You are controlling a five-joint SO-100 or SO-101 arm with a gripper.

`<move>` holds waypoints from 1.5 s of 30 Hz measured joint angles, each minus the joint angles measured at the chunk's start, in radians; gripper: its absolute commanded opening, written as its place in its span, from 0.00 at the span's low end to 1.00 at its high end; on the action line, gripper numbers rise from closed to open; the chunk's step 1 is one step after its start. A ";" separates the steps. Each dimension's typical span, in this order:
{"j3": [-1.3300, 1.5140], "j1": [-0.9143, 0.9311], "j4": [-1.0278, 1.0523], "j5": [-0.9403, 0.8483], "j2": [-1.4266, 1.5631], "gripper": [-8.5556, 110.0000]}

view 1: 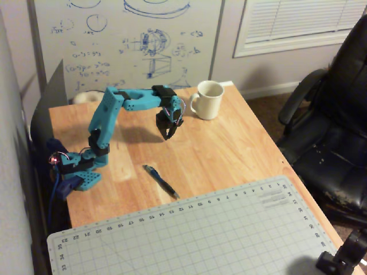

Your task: Touch the pen.

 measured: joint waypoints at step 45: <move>1.632 -0.121 0.018 0.000 2.102 0.08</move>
